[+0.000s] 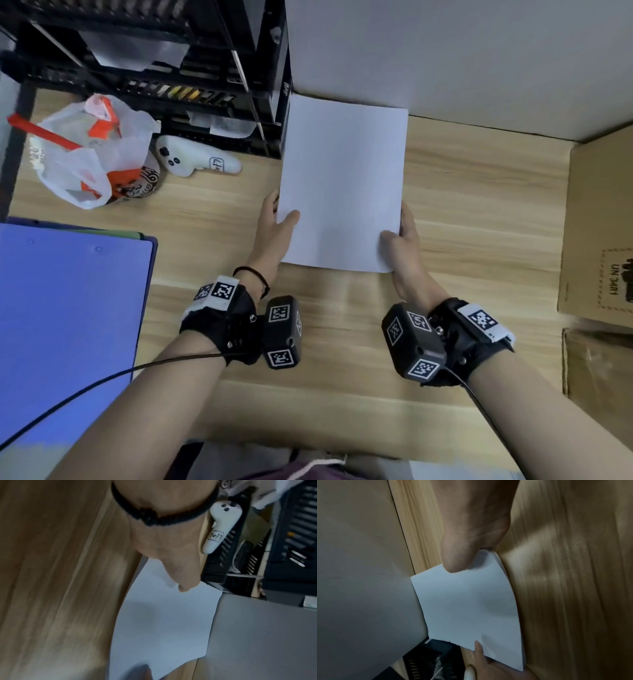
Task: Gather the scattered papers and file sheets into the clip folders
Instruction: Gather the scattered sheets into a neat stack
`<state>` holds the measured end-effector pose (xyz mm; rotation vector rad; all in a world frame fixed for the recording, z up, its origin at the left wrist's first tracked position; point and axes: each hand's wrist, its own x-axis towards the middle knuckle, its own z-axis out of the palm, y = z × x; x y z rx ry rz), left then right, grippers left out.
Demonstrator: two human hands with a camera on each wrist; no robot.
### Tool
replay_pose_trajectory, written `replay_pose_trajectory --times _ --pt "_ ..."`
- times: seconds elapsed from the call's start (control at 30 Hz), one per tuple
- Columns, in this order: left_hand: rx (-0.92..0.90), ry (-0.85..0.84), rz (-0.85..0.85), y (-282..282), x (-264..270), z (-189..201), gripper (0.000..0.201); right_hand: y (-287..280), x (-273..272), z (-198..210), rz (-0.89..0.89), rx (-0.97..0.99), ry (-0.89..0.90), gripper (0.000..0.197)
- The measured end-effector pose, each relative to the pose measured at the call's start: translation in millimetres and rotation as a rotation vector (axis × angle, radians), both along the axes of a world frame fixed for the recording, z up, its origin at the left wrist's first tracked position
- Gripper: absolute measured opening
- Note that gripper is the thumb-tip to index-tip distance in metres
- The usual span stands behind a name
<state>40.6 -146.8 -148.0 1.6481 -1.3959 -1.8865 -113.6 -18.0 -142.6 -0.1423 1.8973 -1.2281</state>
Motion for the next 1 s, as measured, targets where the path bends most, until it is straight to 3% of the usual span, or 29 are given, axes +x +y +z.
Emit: replay_pose_trajectory --times 0.13,0.27,0.47,0.67,0.8,0.93,1.0 --pt "-0.081 -0.018 -0.093 -12 -3 5 0.048 -10 -2 2 0.009 -0.024 -0.030 0.071" --pt "-0.129 -0.044 -0.095 -14 1 14 0.041 -10 -6 8 0.006 -0.012 -0.061 0.052" --pt "-0.019 -0.049 -0.086 -1 6 17 0.067 -6 -4 6 0.060 -0.024 -0.041 0.028" --pt "-0.017 -0.075 -0.139 3 6 18 0.073 3 -12 6 0.090 -0.064 -0.084 0.048" --pt "-0.022 -0.098 -0.212 -2 9 15 0.072 5 -22 -3 0.090 -0.103 -0.162 0.043" --pt "-0.040 -0.022 -0.141 -7 10 18 0.050 13 -31 -13 0.014 -0.116 -0.255 0.031" --pt "-0.046 -0.026 -0.087 -5 17 15 0.037 21 -31 -12 -0.090 -0.093 -0.213 0.030"
